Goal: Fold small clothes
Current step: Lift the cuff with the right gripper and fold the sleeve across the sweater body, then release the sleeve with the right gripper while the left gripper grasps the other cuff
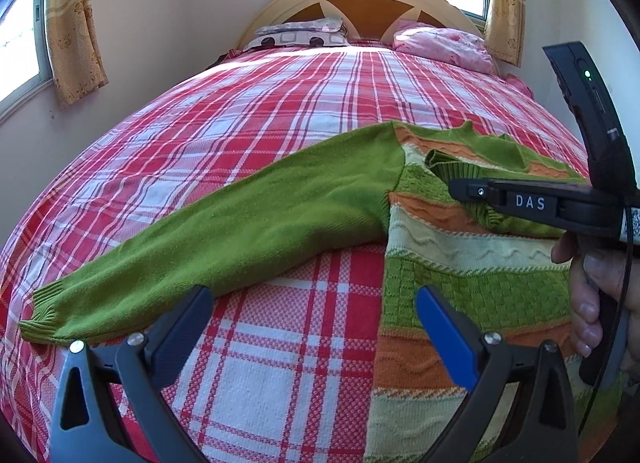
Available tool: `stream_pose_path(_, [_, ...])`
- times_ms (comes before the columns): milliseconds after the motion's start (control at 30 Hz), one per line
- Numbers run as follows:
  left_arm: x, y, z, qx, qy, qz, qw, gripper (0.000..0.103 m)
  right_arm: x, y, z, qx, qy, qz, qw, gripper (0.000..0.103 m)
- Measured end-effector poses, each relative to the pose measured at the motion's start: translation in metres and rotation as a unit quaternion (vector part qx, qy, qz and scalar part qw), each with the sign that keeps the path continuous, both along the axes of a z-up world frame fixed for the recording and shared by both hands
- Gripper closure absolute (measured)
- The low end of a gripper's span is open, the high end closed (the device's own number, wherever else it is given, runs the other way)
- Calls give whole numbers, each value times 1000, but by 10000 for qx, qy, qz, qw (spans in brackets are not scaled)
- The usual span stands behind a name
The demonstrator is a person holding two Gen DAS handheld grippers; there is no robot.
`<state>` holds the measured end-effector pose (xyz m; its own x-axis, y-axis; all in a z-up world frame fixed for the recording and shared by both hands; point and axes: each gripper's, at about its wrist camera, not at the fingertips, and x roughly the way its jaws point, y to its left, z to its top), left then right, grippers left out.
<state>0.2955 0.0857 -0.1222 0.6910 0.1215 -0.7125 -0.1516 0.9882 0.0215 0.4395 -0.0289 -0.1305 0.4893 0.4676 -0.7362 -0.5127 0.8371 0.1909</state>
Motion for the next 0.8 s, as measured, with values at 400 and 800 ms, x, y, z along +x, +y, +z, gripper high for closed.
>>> stream_pose_path(400, [-10, 7, 3, 65, 11, 152, 9999, 0, 1, 20, -18, -298, 176, 256, 9991, 94])
stream_pose_path(800, [-32, 50, 2, 337, 90, 583, 9977, 0, -9, -37, 3, 135, 215, 101, 9996, 42])
